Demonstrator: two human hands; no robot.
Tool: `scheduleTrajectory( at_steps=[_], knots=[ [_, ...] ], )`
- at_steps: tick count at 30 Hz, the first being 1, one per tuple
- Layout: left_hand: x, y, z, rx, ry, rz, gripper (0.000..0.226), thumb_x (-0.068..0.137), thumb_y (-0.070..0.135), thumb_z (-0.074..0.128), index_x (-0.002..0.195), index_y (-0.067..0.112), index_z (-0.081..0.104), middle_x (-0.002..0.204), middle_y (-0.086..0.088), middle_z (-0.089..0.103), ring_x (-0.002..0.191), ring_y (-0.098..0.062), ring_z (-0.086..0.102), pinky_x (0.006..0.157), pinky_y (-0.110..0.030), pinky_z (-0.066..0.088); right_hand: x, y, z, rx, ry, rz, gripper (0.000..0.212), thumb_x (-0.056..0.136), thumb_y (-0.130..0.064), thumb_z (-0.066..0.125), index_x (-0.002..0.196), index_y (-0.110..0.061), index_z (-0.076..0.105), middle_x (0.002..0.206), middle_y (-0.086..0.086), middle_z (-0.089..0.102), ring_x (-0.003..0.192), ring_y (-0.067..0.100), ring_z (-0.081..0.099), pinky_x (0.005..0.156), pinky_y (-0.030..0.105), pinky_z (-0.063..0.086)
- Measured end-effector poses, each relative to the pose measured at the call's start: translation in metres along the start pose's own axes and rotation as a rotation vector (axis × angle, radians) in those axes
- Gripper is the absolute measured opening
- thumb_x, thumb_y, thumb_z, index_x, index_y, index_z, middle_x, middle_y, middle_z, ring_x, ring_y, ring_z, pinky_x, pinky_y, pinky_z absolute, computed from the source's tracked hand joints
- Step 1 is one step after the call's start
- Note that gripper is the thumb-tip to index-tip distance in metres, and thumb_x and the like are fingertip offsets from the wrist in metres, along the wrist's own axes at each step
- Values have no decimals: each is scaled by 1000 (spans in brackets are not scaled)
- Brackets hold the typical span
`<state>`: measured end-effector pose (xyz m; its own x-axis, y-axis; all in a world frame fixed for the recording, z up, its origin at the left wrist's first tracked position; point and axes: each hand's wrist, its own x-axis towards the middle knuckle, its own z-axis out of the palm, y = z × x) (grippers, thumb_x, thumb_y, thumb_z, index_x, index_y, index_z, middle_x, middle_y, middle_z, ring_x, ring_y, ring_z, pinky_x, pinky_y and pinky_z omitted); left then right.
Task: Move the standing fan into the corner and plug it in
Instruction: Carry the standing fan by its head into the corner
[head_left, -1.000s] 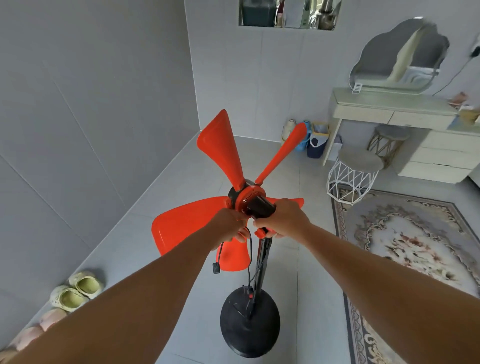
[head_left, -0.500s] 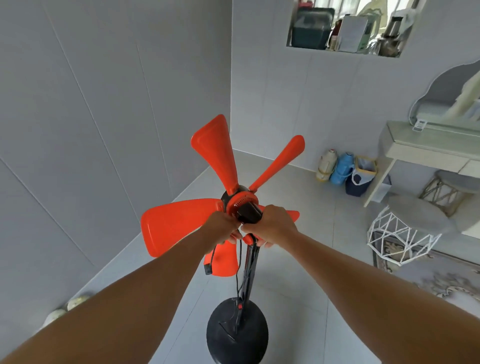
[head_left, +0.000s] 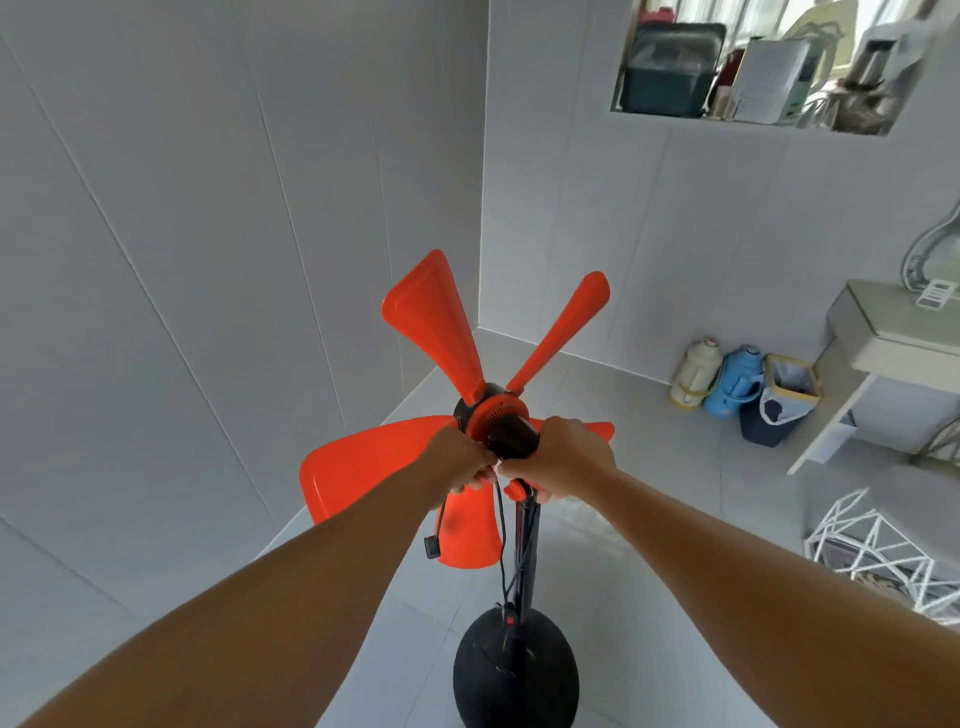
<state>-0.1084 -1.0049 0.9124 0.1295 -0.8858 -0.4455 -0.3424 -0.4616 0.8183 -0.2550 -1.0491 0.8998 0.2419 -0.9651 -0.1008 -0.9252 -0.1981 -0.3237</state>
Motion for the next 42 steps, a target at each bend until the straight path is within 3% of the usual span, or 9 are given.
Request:
scheduleTrajectory(
  at_steps=[3,5,9,13,19,23,29,36,42],
  knots=[
    [57,26,-20,12,-15,7,5,83,3,57,80,2,61,53,-4,58,33,-7,39,36,-17,23,59,-5,-11,30,-1,50,57,46,-80,49,69,-27,51,46,-10,61,44,4,62,50,21,54],
    [92,43,-30,3,-8,17,4,82,3,59,78,4,58,51,-3,57,32,-7,39,36,-18,24,95,-5,-18,40,1,64,57,51,-77,53,76,-27,56,49,-10,63,49,6,65,57,25,59],
    [167,77,-42,-38,-13,23,27,82,2,60,109,1,55,52,-4,56,30,-6,38,32,-15,25,171,1,-33,31,13,80,52,59,-73,60,81,-26,59,52,-9,63,56,7,66,56,24,56],
    [242,117,-47,-31,-43,35,3,83,1,56,84,3,57,51,-3,53,31,-6,37,34,-16,25,250,16,-47,69,8,87,47,65,-70,62,81,-27,55,53,-9,63,60,7,68,48,19,48],
    [357,177,-50,-98,-4,-2,17,85,2,54,69,5,57,55,-4,52,41,-10,37,39,-17,25,382,43,-68,41,8,50,56,67,-72,60,91,-21,65,60,-7,67,67,10,71,58,24,55],
    [428,212,-60,-165,48,-19,17,87,1,52,71,3,59,57,-5,54,42,-10,38,38,-17,25,466,52,-81,40,28,-1,53,67,-73,60,86,-24,64,60,-7,66,66,12,71,48,18,46],
    [539,249,-88,-206,77,-73,19,85,1,53,67,5,59,56,-4,55,34,-6,40,36,-16,25,589,53,-88,65,15,-42,49,64,-72,62,62,-28,41,49,-12,52,47,2,53,41,16,31],
    [677,285,-114,-231,30,-92,13,84,1,56,73,3,63,56,-3,56,43,-9,42,36,-16,26,727,63,-83,50,25,-9,48,58,-72,61,63,-28,43,47,-11,54,45,3,55,42,18,39],
    [799,344,-135,-213,-11,-92,12,85,0,54,85,1,65,59,-4,56,42,-8,42,35,-15,27,853,75,-104,92,11,42,43,65,-66,67,81,-29,52,53,-12,58,47,3,60,44,18,44]
  ],
)
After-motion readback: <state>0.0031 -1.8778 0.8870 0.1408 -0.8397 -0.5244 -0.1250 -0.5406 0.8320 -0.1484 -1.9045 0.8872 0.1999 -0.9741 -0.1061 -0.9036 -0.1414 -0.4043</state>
